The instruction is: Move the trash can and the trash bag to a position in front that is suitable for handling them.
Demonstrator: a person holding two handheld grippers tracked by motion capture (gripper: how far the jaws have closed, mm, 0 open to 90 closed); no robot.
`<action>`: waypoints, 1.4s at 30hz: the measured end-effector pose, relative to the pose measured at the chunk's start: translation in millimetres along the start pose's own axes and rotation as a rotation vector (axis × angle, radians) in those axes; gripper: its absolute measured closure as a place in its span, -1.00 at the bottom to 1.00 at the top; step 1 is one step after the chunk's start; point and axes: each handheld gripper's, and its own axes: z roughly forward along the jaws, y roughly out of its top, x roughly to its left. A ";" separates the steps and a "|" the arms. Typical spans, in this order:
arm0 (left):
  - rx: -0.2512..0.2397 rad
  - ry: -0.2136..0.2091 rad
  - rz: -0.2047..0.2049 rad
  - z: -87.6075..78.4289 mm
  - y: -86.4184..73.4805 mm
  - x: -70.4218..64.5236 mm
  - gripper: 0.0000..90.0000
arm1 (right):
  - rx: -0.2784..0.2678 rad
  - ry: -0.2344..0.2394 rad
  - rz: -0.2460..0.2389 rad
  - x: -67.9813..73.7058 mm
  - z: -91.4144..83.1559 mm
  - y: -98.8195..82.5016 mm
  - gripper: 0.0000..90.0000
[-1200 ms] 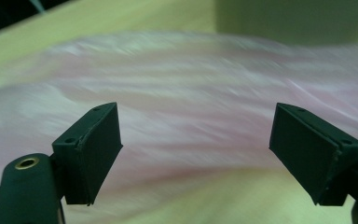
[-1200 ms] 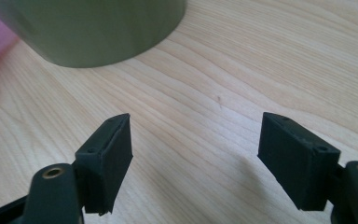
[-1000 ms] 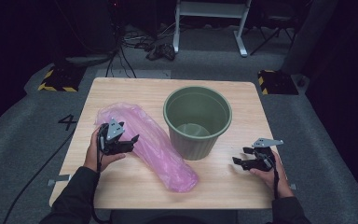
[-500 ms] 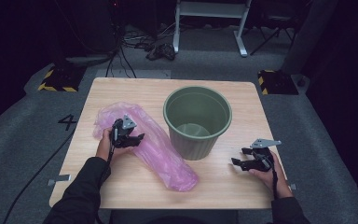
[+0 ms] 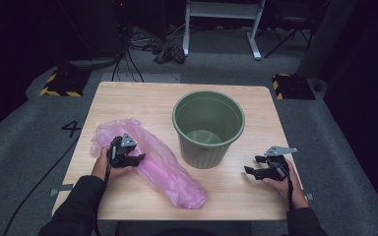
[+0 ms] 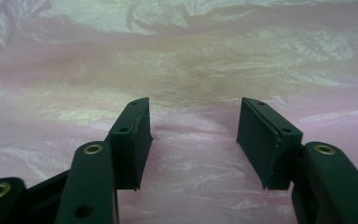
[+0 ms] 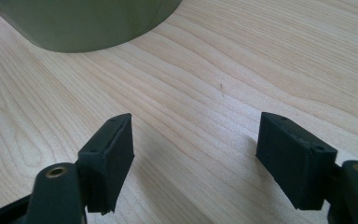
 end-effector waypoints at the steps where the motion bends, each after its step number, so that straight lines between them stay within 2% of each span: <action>1: 0.004 -0.004 0.002 -2.7 -2.5 -1.9 -0.14 | 0.000 0.000 0.000 0.0 0.0 -0.1 -0.39; 4: 0.011 -0.012 0.028 -12.5 -8.5 -8.8 -0.31 | -0.001 0.000 0.001 -0.1 0.0 -0.1 -0.39; 7: -0.055 -0.022 0.066 -31.2 -14.7 -13.4 -0.55 | -0.001 0.000 0.002 -0.1 0.0 -0.1 -0.39; 8: -0.074 -0.038 0.094 -38.5 -17.6 -15.0 -0.55 | -0.001 0.000 0.001 -0.1 0.0 -0.1 -0.39; 9: -0.092 -0.025 0.116 -45.2 -20.7 -17.1 -0.57 | -0.001 -0.002 0.001 0.0 0.0 -0.1 -0.39; 10: -0.102 -0.015 0.119 -50.6 -23.9 -18.5 -0.63 | 0.000 -0.002 0.000 0.1 -0.1 -0.2 -0.39; 14: -0.103 -0.042 0.126 -64.0 -39.7 -24.6 -0.63 | -0.001 0.000 0.000 -0.3 0.0 -0.1 -0.39; 17: -0.109 -0.043 0.155 -65.5 -45.3 -38.5 -0.64 | 0.001 -0.001 -0.003 0.4 0.3 0.1 -0.39; 19: -0.120 -0.080 0.175 -65.0 -44.4 -49.7 -0.65 | 0.005 -0.002 -0.005 1.4 0.5 0.7 -0.38; 23: -0.112 -0.105 0.244 -57.9 -36.8 -69.0 -0.64 | 0.005 0.001 -0.016 3.3 1.6 1.2 -0.39; 26: -0.109 -0.106 0.247 -49.0 -31.4 -72.7 -0.63 | 0.002 0.004 -0.014 3.3 1.8 1.1 -0.39; 28: -0.098 -0.135 0.232 -42.4 -28.7 -72.6 -0.49 | -0.001 0.009 -0.010 2.7 1.8 0.9 -0.38; 33: -0.071 -0.166 0.262 -28.5 -23.1 -80.9 -0.37 | 0.000 0.013 -0.016 4.7 3.4 2.1 -0.39; 36: -0.060 -0.147 0.281 -21.7 -18.7 -88.3 -0.37 | 0.000 0.014 -0.016 4.9 3.6 2.3 -0.39; 42: -0.065 -0.161 0.264 -9.0 -5.3 -102.7 -0.34 | -0.001 0.011 -0.015 5.0 3.9 2.5 -0.38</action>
